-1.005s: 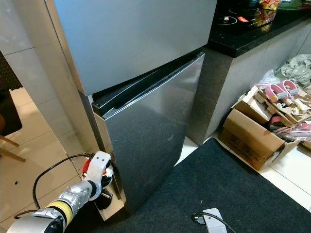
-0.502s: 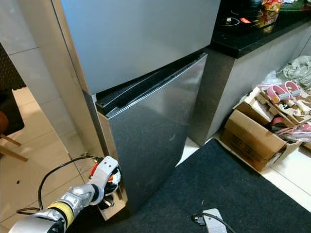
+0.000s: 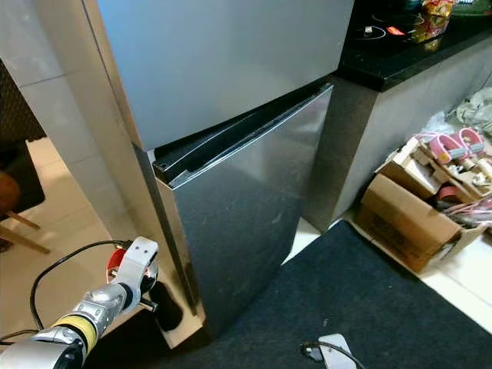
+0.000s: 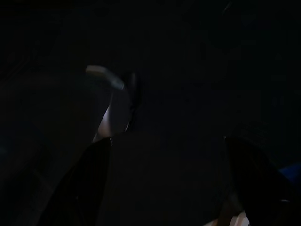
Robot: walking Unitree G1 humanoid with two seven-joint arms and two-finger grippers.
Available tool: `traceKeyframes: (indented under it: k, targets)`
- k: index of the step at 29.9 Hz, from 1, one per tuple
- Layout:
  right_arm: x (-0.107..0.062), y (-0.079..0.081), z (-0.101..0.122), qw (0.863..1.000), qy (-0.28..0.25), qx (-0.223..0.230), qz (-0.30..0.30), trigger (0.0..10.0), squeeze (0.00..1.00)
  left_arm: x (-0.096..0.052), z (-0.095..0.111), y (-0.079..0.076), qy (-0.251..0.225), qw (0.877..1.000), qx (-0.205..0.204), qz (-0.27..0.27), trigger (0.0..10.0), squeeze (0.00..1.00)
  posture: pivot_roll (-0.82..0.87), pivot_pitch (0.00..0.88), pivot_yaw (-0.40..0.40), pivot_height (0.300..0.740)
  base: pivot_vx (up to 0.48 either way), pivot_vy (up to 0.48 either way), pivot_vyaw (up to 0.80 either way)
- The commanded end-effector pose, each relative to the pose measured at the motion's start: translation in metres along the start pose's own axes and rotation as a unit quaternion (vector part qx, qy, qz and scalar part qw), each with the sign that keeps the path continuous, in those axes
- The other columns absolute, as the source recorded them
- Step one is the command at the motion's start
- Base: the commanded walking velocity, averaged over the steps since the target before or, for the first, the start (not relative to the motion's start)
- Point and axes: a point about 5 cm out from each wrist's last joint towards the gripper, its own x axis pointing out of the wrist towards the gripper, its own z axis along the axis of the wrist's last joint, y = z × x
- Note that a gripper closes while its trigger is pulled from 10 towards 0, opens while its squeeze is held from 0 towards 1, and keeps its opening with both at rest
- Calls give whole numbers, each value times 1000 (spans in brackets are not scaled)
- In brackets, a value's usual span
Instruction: Restocking fridge
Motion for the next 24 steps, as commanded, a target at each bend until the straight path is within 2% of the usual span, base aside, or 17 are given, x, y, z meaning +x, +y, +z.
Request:
traceKeyframes:
  k: [1, 6, 12, 14, 17, 21, 24]
  targets:
    - [0, 2, -1, 1000, -4, -4, -3, 10000, 0, -1, 17, 9, -30, 999, -8, 13, 10000, 0, -94, 65, 74, 740, 0, 0, 0]
    - [0, 1, -4, 1000, -5, -5, -9, 10000, 0, 1, 30, 6, -45, 999, -22, 0, 10000, 0, -111, 92, 90, 740, 0, 0, 0]
    - [-1, 0, -7, 1000, -8, -1, -17, 10000, 0, 4, 43, 1, -46, 999, 5, -16, 10000, 0, -128, 118, 103, 740, 0, 0, 0]
    - [-1, -2, -9, 1000, -8, 1, -21, 10000, 0, 5, 54, -3, -55, 998, 23, -23, 10000, 0, -134, 129, 108, 740, 0, 0, 0]
    - [-1, -2, -9, 1000, -8, 1, -23, 10000, 0, 5, 56, -4, -57, 998, 26, -24, 10000, 0, -134, 129, 108, 740, 0, 0, 0]
    - [-2, -4, -10, 1000, -11, 5, -27, 10000, 0, 8, 63, -20, -63, 994, 52, -65, 10000, 0, -142, 130, 108, 740, 0, 0, 0]
    - [-2, -5, -9, 1000, -12, 6, -28, 10000, 0, 8, 63, -23, -64, 994, 58, -72, 10000, 0, -144, 130, 108, 740, 0, 0, 0]
